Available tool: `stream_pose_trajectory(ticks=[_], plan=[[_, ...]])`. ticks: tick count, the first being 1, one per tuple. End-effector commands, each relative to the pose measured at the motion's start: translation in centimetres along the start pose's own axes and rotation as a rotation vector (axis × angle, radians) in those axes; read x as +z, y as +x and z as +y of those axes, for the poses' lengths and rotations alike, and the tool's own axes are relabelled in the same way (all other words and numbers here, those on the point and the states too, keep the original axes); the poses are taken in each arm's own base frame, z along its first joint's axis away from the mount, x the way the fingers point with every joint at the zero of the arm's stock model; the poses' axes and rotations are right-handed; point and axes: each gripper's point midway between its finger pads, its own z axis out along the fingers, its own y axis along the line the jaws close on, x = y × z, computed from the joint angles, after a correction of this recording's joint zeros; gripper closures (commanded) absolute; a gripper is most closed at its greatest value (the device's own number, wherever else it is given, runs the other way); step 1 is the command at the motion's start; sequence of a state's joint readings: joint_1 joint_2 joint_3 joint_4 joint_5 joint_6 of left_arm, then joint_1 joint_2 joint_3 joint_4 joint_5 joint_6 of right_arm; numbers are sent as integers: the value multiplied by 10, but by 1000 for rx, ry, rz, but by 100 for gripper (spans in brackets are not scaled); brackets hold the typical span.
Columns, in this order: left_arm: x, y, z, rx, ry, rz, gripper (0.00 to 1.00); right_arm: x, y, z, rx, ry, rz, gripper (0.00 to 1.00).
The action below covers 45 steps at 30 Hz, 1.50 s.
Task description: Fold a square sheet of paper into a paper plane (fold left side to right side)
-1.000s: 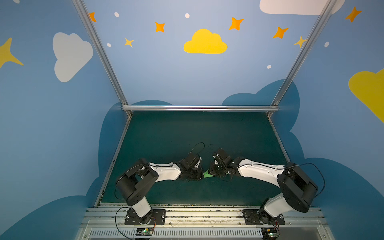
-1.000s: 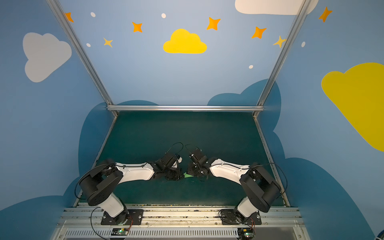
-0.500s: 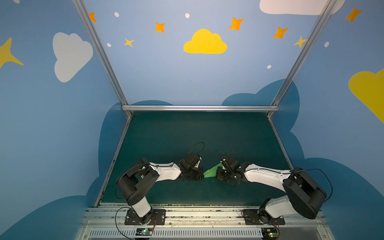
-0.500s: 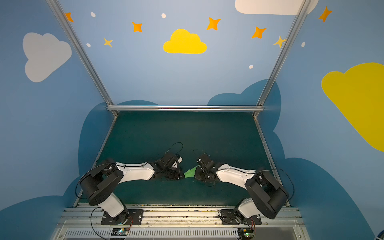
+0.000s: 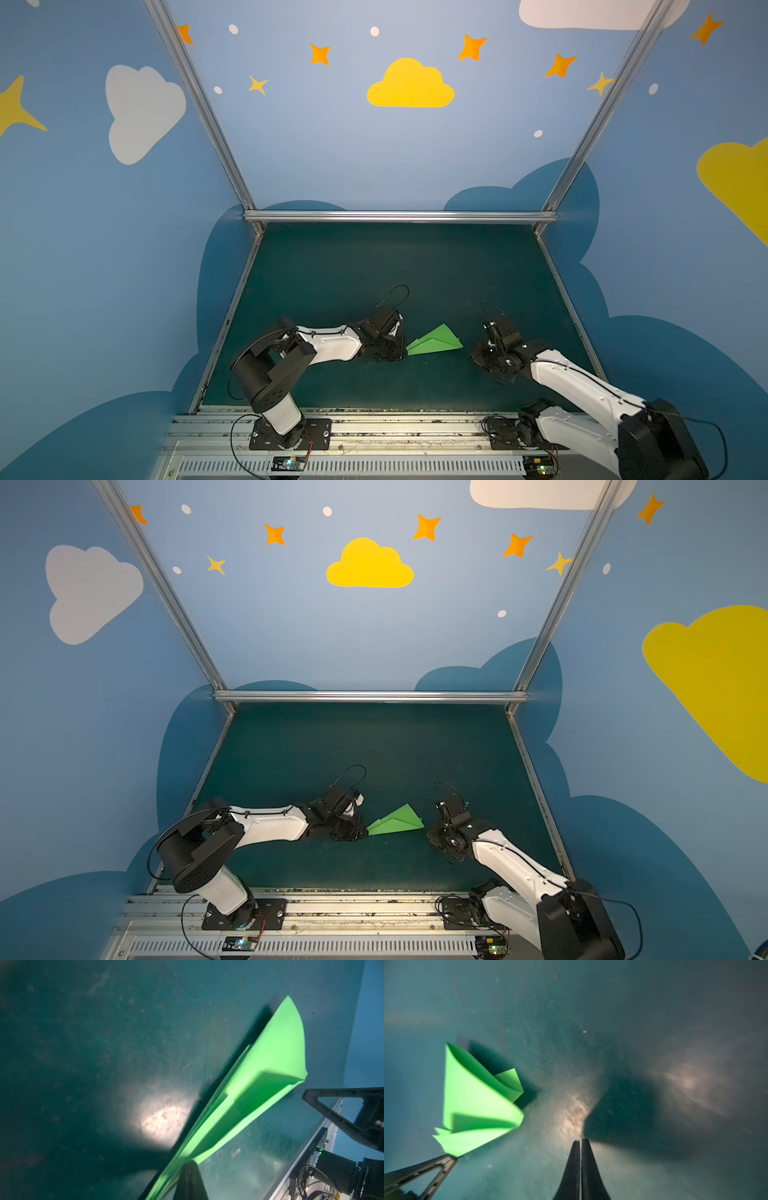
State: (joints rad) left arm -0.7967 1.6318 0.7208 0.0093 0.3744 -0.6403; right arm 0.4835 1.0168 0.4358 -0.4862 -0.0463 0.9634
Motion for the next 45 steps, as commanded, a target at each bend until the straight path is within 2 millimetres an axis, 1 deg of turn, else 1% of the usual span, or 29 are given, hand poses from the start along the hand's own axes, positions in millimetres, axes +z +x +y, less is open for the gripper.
stream_pose_trajectory(ticks=[1, 4, 6, 8, 12, 14, 18, 26, 31, 35, 37, 38, 40, 42, 45], plan=[[-26, -22, -21, 44, 8, -72, 94, -9, 2, -1, -7, -28, 11, 100], [-44, -41, -28, 48, 12, -130, 83, -11, 7, 10, -27, -89, 45, 100], [-52, -53, -25, 34, 4, -156, 75, -10, 12, 22, -55, -151, 84, 100], [-55, -61, -18, 7, -16, -166, 65, -8, 17, 32, -74, -200, 119, 100], [-51, -67, -1, -12, -64, -134, 56, -2, 19, 44, -94, -236, 167, 100], [-48, -66, 6, -20, -80, -116, 53, 0, 19, 49, -104, -248, 181, 100], [-38, -61, 16, -44, -106, -82, 50, 4, 16, 59, -127, -261, 195, 100], [-19, -42, 24, -118, -104, -19, 50, 20, 14, 64, -147, -262, 228, 100], [-4, -26, 16, -129, -115, 4, 51, 24, 4, 71, -163, -277, 250, 100], [10, -8, 5, -134, -125, 17, 52, 24, -14, 80, -166, -305, 252, 100], [15, 1, -5, -136, -109, 19, 52, 28, -24, 86, -162, -315, 260, 100], [16, 6, -13, -132, -91, 19, 53, 30, -29, 91, -161, -325, 266, 100], [14, 12, -30, -108, -66, 0, 53, 32, -40, 102, -160, -347, 275, 100], [5, 15, -48, -81, -37, -35, 53, 32, -47, 107, -152, -364, 283, 100], [-18, 2, -52, -90, -66, -133, 51, 25, -54, 107, -147, -372, 265, 100]])
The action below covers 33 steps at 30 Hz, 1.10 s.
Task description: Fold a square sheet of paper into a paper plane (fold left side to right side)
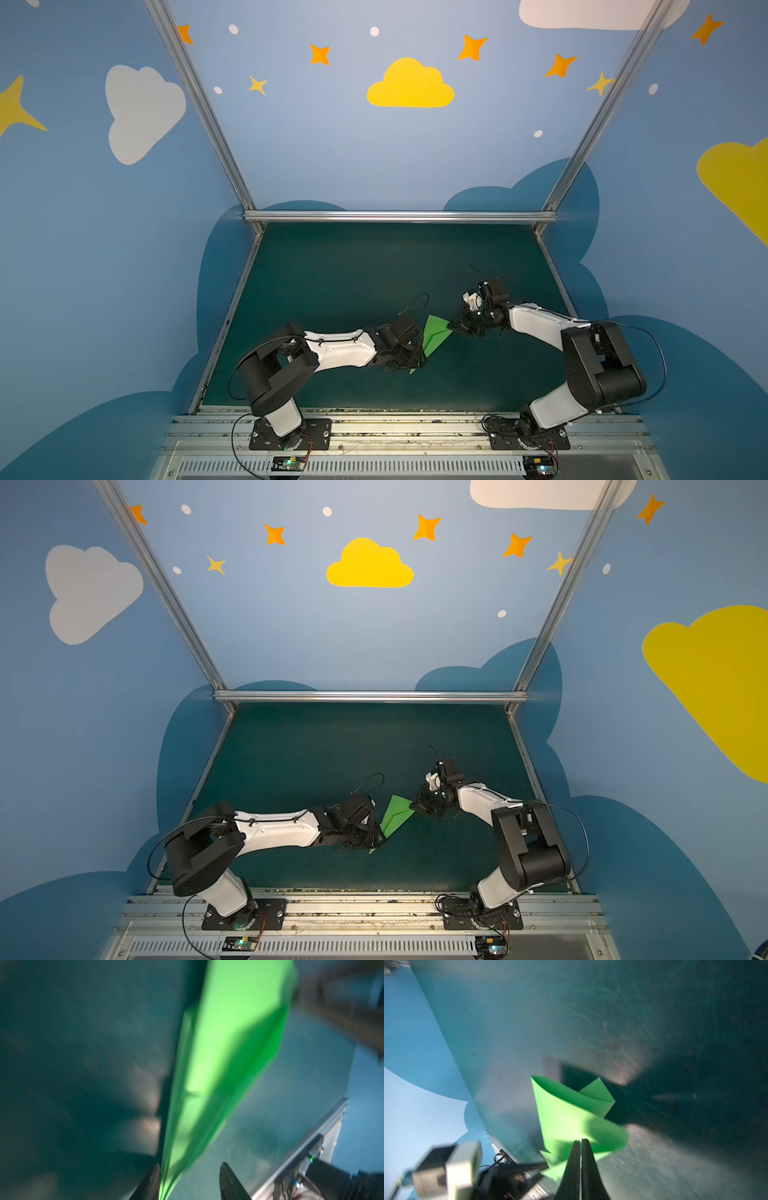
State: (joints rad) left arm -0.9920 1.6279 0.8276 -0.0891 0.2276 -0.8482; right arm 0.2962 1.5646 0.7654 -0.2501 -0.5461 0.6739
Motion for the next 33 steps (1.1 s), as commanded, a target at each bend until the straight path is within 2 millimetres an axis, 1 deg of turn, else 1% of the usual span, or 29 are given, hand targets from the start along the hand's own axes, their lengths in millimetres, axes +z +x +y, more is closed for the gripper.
stream_pose_trajectory(ticks=[1, 4, 5, 7, 9, 11, 12, 13, 14, 16, 20, 25, 29, 33], plan=[[-31, -26, -3, -54, -24, -162, 50, -12, -2, 6, -20, -28, -3, 100], [-51, -47, 4, -111, -58, -268, 44, -25, 1, 1, -20, -18, -20, 100], [-55, -54, 6, -119, -56, -279, 43, -28, 3, -1, -20, -16, -21, 100], [-56, -67, 9, -136, -51, -269, 41, -31, 10, -6, -21, -11, -15, 99], [-52, -79, 10, -141, -38, -240, 41, -31, 16, -10, -18, -9, -4, 94], [-43, -89, 6, -130, -15, -193, 41, -29, 24, -17, -13, -3, 12, 90], [-39, -93, 3, -117, -5, -176, 41, -29, 24, -18, -13, -2, 11, 89], [-34, -99, 4, -111, -8, -167, 41, -25, 31, -25, -2, 5, 28, 89], [-27, -98, 1, -106, 14, -120, 41, -23, 34, -28, 3, 7, 35, 88], [-15, -107, -1, -96, 42, -75, 41, -20, 36, -30, 12, 0, 49, 89], [6, -115, -5, -70, 80, -10, 42, -15, 38, -32, 32, -4, 64, 92], [28, -118, -9, -63, 117, 58, 44, -8, 39, -37, 46, 4, 77, 100], [39, -115, -14, -72, 170, 89, 44, -4, 37, -42, 55, 16, 73, 100], [45, -110, -21, -80, 229, 126, 47, -1, 35, -46, 64, 26, 67, 100]])
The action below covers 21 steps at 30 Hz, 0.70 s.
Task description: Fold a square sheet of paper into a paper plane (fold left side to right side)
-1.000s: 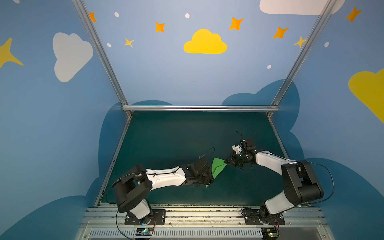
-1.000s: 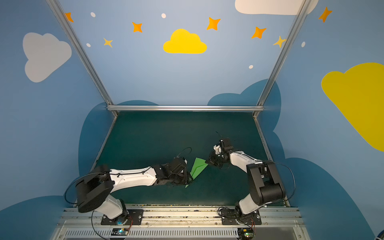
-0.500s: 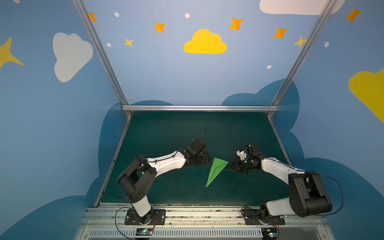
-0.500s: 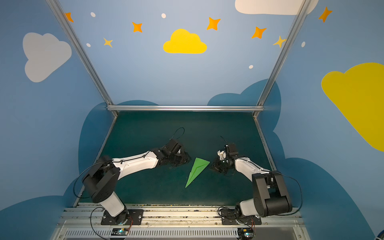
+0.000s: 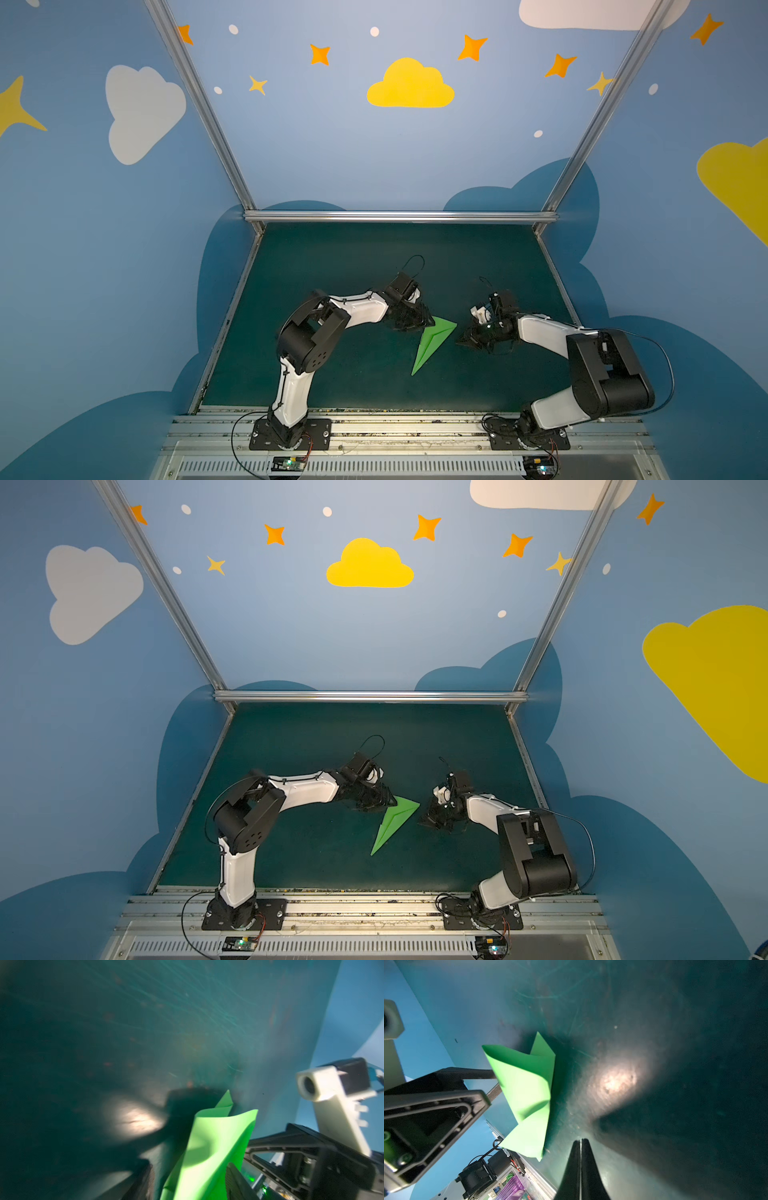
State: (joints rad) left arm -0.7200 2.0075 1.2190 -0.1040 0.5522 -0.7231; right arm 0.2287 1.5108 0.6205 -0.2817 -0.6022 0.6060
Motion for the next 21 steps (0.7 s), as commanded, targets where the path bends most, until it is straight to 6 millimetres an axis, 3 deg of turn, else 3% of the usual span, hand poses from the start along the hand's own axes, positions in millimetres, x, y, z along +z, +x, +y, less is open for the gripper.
stream_pose_trajectory(ticks=[1, 13, 17, 21], plan=[[6, 5, -12, 10, 82, 48, 48, 4, -1, -6, 15, 15, -3, 100], [5, 6, -20, -4, 118, 18, 96, 5, 0, -8, 15, 21, 5, 100], [-9, -3, -24, -2, 91, -58, 96, -2, 2, 0, -8, -2, 1, 100], [-48, -16, -15, 32, -62, -210, 96, -10, 12, 8, -45, -41, 1, 100]])
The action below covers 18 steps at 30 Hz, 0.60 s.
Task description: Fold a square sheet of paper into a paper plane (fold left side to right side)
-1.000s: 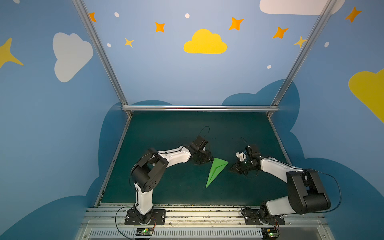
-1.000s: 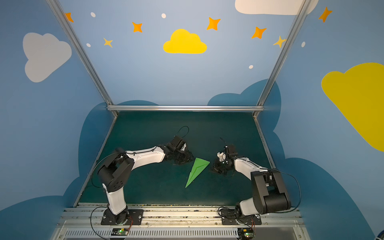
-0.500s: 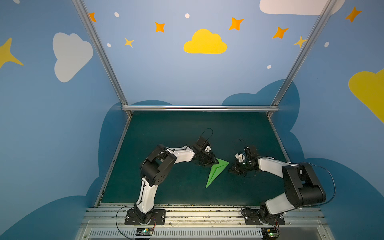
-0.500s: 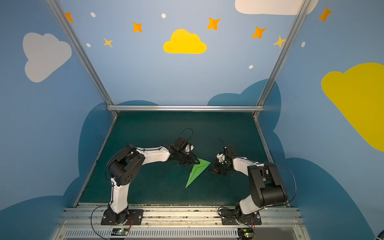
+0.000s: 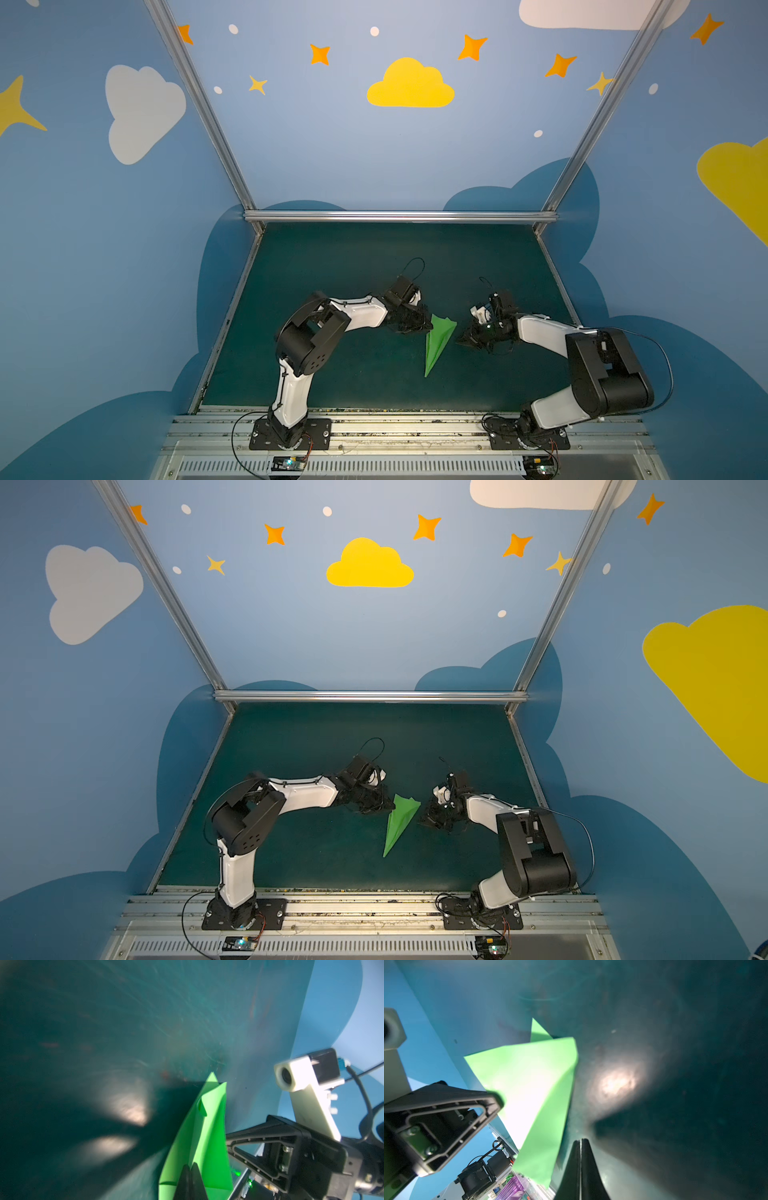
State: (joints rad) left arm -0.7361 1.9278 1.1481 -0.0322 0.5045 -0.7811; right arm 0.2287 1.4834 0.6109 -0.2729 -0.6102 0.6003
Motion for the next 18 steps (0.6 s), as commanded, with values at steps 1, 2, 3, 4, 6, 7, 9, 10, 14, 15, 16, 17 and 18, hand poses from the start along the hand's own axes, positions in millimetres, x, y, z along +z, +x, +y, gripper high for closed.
stream_pose_trajectory(ticks=[1, 2, 3, 4, 6, 7, 9, 10, 14, 15, 16, 17, 18], plan=[[-45, -22, -3, 64, -135, -173, 96, -8, 16, 4, -29, -33, 19, 100], [-55, -24, 1, 77, -187, -200, 96, -9, 20, 6, -37, -42, 20, 100], [-68, -28, 6, 95, -254, -243, 96, -11, 24, 8, -46, -54, 22, 100], [-80, -30, 9, 113, -308, -272, 96, -11, 29, 8, -56, -59, 24, 100], [-99, -36, 16, 145, -406, -324, 96, -11, 36, 11, -77, -67, 27, 100], [-107, -37, 22, 155, -458, -336, 96, -11, 40, 14, -90, -74, 29, 100], [-116, -39, 32, 176, -539, -351, 96, -9, 45, 19, -110, -79, 30, 100], [-119, -39, 37, 186, -573, -354, 96, -9, 47, 22, -121, -79, 28, 100], [-123, -40, 52, 211, -669, -363, 96, -3, 51, 35, -162, -79, 24, 100], [-124, -39, 57, 214, -696, -366, 96, -2, 51, 39, -175, -77, 25, 100], [-123, -39, 59, 221, -712, -369, 96, 1, 51, 42, -185, -72, 29, 100], [-122, -38, 61, 228, -724, -368, 96, 3, 52, 45, -193, -66, 34, 100], [-120, -38, 63, 234, -731, -364, 96, 6, 51, 46, -200, -62, 39, 100]])
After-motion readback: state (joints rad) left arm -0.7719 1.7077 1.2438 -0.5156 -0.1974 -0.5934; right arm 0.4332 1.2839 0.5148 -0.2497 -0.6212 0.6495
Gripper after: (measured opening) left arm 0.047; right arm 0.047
